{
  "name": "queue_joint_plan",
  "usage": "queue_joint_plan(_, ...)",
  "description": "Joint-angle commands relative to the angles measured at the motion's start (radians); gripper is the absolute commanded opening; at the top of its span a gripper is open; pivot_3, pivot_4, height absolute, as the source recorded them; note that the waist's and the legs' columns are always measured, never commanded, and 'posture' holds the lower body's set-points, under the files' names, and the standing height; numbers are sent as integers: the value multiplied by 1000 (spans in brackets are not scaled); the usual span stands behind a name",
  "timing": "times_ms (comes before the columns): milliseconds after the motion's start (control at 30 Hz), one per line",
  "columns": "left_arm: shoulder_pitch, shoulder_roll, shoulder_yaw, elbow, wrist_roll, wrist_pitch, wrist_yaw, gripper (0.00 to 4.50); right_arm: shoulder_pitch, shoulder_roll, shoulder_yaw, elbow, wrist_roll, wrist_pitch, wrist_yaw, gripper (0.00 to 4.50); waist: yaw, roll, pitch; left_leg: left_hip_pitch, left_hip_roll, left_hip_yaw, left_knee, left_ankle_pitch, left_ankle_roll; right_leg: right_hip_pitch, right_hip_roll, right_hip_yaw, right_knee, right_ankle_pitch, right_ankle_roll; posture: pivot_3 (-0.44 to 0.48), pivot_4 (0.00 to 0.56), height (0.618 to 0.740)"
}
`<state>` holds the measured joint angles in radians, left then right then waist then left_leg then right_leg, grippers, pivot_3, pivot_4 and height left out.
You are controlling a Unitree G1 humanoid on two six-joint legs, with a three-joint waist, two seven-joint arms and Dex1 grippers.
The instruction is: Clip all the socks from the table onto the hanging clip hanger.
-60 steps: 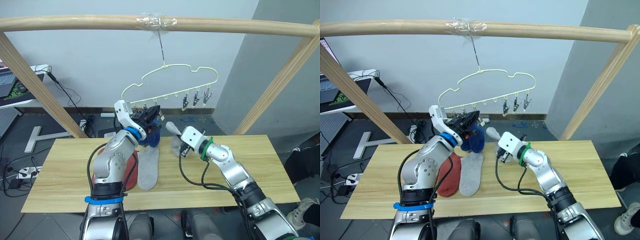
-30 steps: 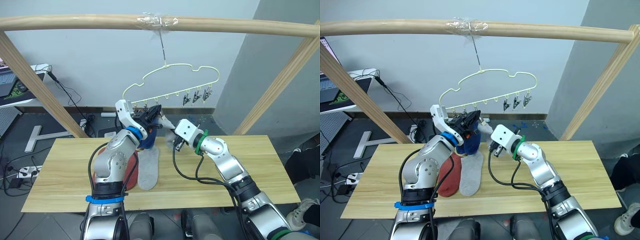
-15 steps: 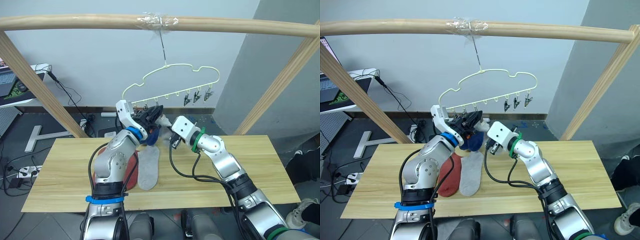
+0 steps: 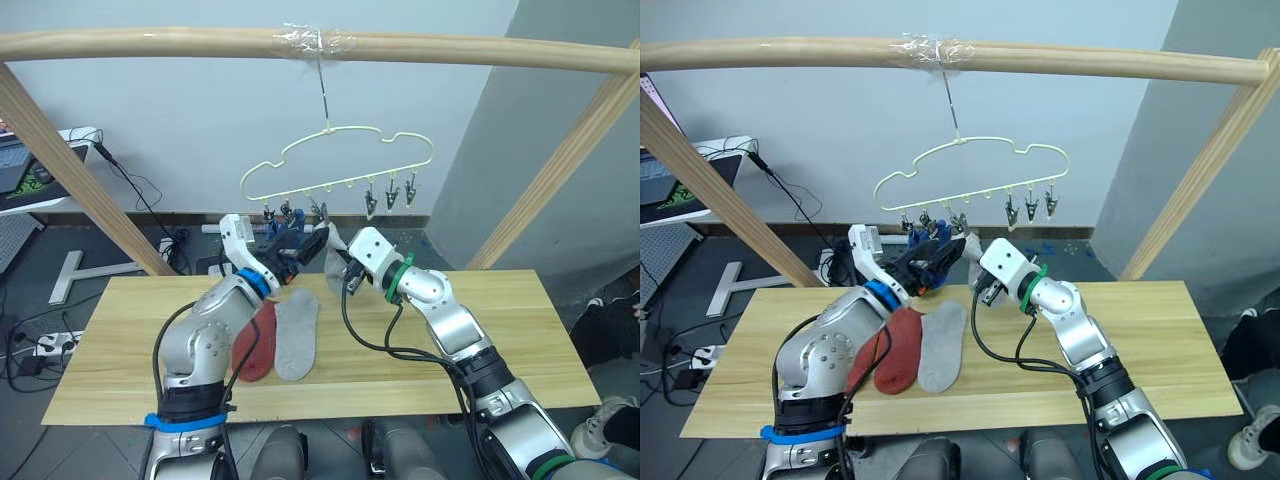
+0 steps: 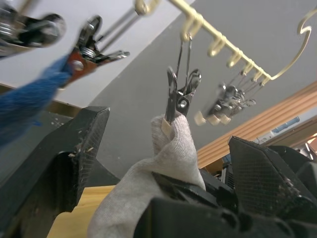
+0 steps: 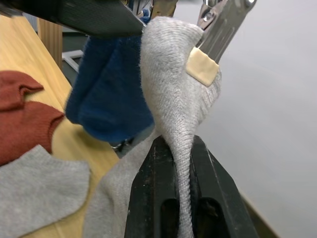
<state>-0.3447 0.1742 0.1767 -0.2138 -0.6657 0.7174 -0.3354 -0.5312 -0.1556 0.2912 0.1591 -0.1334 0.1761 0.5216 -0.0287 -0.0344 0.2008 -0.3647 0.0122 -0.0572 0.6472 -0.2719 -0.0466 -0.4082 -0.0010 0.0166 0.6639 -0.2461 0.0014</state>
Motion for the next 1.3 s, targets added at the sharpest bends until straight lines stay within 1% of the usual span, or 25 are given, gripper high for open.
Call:
queue_joint_plan(33,5,15,9,-67,-30,12,2,4500,-7,15,-27,-54,59,30,24,1160,0,0,0,0,0,0,0,0,0,0,0,0,0,0,0,23,166,740)
queue_joint_plan(67,8,19,12,-74,-32,17,2,4500,-3,15,-30,-59,67,38,27,1447,0,0,0,0,0,1,0,0,0,0,0,1,0,0,0,28,165,740)
queue_joint_plan(133,19,35,13,-92,-37,26,-4,4500,12,11,-38,-76,89,56,34,2250,1,0,0,0,0,0,0,0,0,0,0,0,0,0,0,33,165,740)
queue_joint_plan(167,24,45,12,-103,-39,29,-7,4500,22,9,-44,-87,101,65,39,2530,1,0,0,0,0,0,0,0,0,0,0,0,0,0,0,38,165,740)
queue_joint_plan(200,35,63,3,-120,-31,25,-20,4500,39,6,-54,-108,110,77,33,2980,2,0,0,0,0,0,0,0,0,0,0,0,0,0,0,38,165,740)
queue_joint_plan(333,69,104,-28,-176,-27,20,-49,4500,96,6,-96,-196,126,136,-16,4435,4,0,0,0,0,0,-1,0,0,0,0,0,0,0,0,42,163,740)
queue_joint_plan(367,71,107,-31,-179,-28,19,-50,4500,100,6,-98,-203,127,143,-19,4477,4,0,0,0,0,0,-1,0,0,0,0,0,0,0,0,42,163,740)
queue_joint_plan(467,91,160,-92,-186,73,-65,-89,4500,123,29,-135,-267,154,187,-67,4477,3,0,0,0,0,0,-1,0,0,0,0,1,-1,-1,1,42,163,740)
queue_joint_plan(500,89,160,-94,-183,85,-85,-89,4500,127,45,-156,-285,158,196,-99,4264,3,0,0,0,0,1,-1,0,0,0,0,1,0,-2,4,42,163,740)
queue_joint_plan(567,78,157,-97,-169,99,-117,-89,4500,121,62,-177,-297,154,206,-144,3769,3,0,0,0,0,0,-1,0,0,0,0,0,0,-3,4,33,154,740)
queue_joint_plan(633,66,149,-94,-159,102,-131,-85,4500,107,69,-185,-299,145,208,-176,3132,3,0,0,0,0,0,-1,0,0,0,0,0,0,-3,4,33,154,740)
queue_joint_plan(800,50,152,-92,-147,105,-149,-94,4500,80,81,-194,-290,154,200,-207,3132,3,0,0,0,0,1,-1,0,0,-1,0,1,-1,-2,4,26,149,740)
queue_joint_plan(933,37,187,-147,-149,181,-211,-138,4500,42,95,-195,-258,158,180,-226,3132,3,0,0,-1,0,1,-1,0,0,-2,0,1,0,-2,3,30,142,740)
queue_joint_plan(967,33,188,-153,-151,184,-214,-142,4500,33,99,-196,-250,159,175,-232,2739,3,0,0,-1,0,1,-1,0,0,-2,0,1,0,-1,2,30,142,740)
queue_joint_plan(1000,33,188,-155,-155,185,-214,-144,4500,27,104,-198,-244,160,176,-240,2532,3,0,0,-1,0,1,-1,0,0,-2,0,1,0,0,0,30,142,740)
queue_joint_plan(1100,36,182,-150,-157,186,-215,-142,4500,14,110,-200,-230,163,181,-253,1515,3,0,0,-1,0,2,-1,0,0,-2,0,1,0,0,0,35,139,740)
queue_joint_plan(1233,36,180,-146,-158,190,-219,-138,4500,0,118,-198,-216,166,178,-261,1515,3,0,0,-1,0,1,-1,0,0,-2,0,1,0,0,0,39,138,740)
queue_joint_plan(1300,23,173,-144,-170,181,-210,-129,4500,-19,141,-203,-196,173,185,-278,1515,3,0,0,-1,0,2,-1,0,0,-2,0,1,0,0,0,41,136,740)
